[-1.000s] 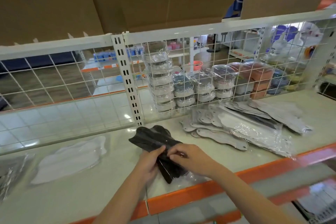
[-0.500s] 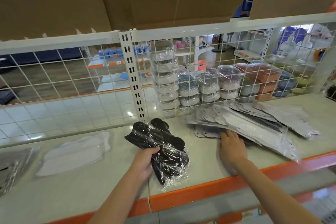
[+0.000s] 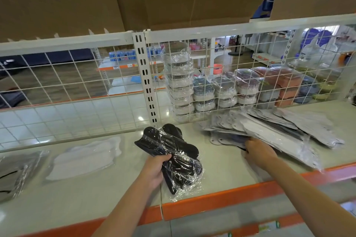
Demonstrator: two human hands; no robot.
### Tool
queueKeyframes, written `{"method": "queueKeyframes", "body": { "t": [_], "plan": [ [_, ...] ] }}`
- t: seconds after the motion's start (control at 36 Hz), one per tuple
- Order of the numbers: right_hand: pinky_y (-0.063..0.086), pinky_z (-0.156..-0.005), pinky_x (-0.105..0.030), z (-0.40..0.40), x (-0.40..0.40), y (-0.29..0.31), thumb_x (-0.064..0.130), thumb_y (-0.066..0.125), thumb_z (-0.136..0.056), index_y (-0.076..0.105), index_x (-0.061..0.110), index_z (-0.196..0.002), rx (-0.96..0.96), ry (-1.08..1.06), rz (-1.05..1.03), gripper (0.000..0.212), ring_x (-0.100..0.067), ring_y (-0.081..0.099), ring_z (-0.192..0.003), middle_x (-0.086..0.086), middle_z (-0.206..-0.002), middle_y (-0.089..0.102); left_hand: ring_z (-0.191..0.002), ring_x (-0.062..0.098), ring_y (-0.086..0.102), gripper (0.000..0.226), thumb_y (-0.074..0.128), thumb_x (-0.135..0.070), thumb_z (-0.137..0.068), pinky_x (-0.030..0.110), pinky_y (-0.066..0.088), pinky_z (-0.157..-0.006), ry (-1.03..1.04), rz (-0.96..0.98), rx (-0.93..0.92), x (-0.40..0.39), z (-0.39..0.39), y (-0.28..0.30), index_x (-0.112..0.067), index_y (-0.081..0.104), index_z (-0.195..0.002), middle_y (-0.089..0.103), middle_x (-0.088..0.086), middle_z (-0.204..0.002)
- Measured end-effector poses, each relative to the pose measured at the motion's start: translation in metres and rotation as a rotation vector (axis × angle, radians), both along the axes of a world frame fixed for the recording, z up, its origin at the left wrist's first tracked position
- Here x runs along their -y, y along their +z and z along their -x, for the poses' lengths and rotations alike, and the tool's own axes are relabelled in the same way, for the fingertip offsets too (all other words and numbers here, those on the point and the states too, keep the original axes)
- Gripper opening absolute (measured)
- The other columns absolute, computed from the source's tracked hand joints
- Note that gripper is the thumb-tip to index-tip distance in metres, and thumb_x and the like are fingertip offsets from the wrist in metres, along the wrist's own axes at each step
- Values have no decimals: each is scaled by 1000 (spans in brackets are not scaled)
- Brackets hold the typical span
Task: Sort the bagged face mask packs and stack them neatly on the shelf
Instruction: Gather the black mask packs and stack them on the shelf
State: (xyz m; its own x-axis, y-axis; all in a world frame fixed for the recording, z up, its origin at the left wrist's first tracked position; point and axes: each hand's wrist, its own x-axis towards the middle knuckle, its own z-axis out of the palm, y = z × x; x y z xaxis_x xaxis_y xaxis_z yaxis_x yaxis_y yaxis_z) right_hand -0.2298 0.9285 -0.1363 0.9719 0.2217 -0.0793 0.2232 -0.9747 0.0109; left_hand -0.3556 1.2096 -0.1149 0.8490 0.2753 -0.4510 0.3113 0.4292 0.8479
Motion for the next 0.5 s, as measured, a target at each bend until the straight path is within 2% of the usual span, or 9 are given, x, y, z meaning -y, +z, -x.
{"method": "queueKeyframes", "body": {
  "t": [0.08, 0.17, 0.22, 0.25, 0.31, 0.36, 0.42, 0.44, 0.5],
  "plan": [
    [44, -97, -32, -1, -4, -1, 12, 45, -94, 55, 10, -122, 6, 9, 75, 30, -22, 52, -120, -5, -131, 50, -92, 32, 63, 26, 49, 9, -89, 41, 50, -83, -5, 6, -5, 2, 0, 1, 7, 56, -114, 66, 21, -102],
    [43, -94, -33, 6, -18, 5, 17, 45, -94, 55, 10, -121, 67, 8, 39, 29, -22, 48, -122, -3, -128, 48, -90, 31, 63, 27, 48, 9, -89, 40, 51, -80, -18, 11, -13, 3, 1, 1, 9, 55, -116, 65, 22, -102],
    [43, -92, -34, 13, -35, 13, 31, 46, -96, 59, 11, -111, 116, 25, -86, 29, -23, 51, -115, -5, -120, 53, -90, 30, 62, 29, 49, 8, -90, 40, 50, -81, -30, 2, -13, 5, 1, -2, 8, 53, -118, 65, 21, -100],
    [45, -86, -32, 19, -45, 18, 36, 46, -96, 59, 12, -103, 117, 30, -198, 29, -23, 56, -106, -6, -111, 58, -91, 30, 63, 29, 49, 7, -90, 40, 50, -82, -29, 8, -13, 7, 1, -3, 8, 53, -119, 65, 20, -100],
    [42, -68, -26, 36, -69, 29, 32, 49, -95, 53, 15, -85, 41, 71, -461, 20, -21, 57, -82, -6, -89, 59, -95, 31, 63, 30, 53, -2, -91, 40, 50, -82, 0, 91, -2, 11, 1, -4, 6, 54, -120, 66, 21, -103],
    [35, -57, -20, 60, -93, 39, 24, 51, -93, 50, 16, -82, -57, 179, -679, 13, -16, 52, -69, -1, -77, 56, -103, 33, 63, 39, 59, -23, -89, 43, 49, -88, 3, 225, 15, 15, 2, -5, 2, 57, -119, 67, 22, -110],
    [37, -59, -19, 82, -110, 45, 23, 53, -93, 54, 18, -88, -128, 370, -775, 8, -14, 55, -71, 0, -80, 61, -112, 36, 60, 54, 58, -43, -84, 48, 45, -98, -53, 317, 40, 16, 3, -4, -1, 60, -118, 64, 22, -117],
    [40, -64, -19, 91, -116, 45, 23, 54, -93, 56, 19, -90, -177, 472, -780, 5, -11, 58, -75, 2, -86, 64, -113, 36, 59, 57, 56, -47, -84, 48, 45, -98, -80, 350, 61, 17, 4, -2, -2, 60, -118, 64, 22, -118],
    [42, -71, -16, 101, -123, 42, 25, 54, -93, 61, 21, -94, -278, 616, -759, 8, 0, 57, -77, 11, -92, 65, -105, 33, 64, 44, 55, -36, -89, 43, 54, -87, -72, 348, 110, 16, 5, 0, 1, 62, -113, 67, 21, -111]
  ]
}}
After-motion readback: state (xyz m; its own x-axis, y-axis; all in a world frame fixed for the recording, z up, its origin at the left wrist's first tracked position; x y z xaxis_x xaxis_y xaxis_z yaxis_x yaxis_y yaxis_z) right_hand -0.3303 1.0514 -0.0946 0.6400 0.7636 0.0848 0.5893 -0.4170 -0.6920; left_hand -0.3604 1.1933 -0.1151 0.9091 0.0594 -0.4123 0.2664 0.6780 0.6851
